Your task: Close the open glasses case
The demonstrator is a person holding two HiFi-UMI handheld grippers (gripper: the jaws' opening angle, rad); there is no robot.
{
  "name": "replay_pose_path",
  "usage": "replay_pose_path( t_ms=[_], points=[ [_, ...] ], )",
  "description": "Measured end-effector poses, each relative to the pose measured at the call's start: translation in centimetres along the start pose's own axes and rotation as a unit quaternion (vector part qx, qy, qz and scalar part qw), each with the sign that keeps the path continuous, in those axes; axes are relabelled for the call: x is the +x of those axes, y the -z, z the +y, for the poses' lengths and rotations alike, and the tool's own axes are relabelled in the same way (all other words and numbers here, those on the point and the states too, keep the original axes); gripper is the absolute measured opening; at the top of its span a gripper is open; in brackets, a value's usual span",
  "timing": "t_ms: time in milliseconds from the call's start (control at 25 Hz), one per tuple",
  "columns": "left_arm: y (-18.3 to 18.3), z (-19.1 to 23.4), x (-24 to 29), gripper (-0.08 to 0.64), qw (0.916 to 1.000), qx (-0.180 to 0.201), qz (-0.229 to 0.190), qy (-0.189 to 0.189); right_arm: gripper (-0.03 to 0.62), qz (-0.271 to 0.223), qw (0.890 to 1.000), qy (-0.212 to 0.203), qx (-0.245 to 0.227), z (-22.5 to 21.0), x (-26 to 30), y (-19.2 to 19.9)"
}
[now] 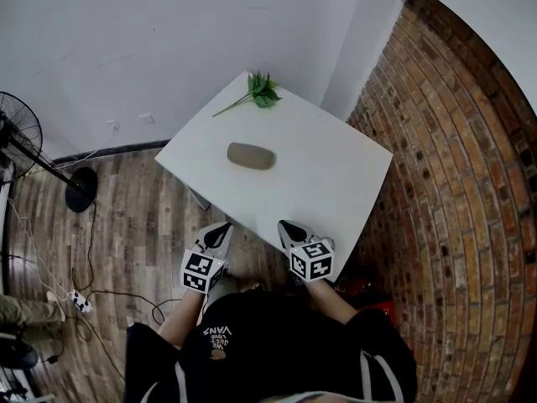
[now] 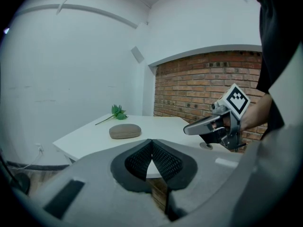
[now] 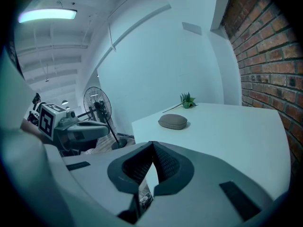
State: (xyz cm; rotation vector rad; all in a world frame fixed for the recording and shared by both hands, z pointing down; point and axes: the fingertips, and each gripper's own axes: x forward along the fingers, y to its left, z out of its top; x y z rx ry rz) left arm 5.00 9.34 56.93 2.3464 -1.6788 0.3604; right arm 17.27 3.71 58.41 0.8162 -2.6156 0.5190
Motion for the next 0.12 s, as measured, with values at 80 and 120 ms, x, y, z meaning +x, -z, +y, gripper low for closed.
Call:
replay_pose_path(
  t_ms=[80, 120],
  points=[
    [-0.05, 0.25, 0.11, 0.009, 1.0, 0.001, 0.001, -0.002, -0.002, -0.001, 1.0, 0.0, 0.002, -0.05, 0.19, -0.14],
    [-0.06, 0.38, 0.17, 0.009, 1.0, 0.001, 0.002, -0.002, -0.002, -0.001, 1.0, -0.001, 0.002, -0.06, 0.28, -0.2]
  ],
)
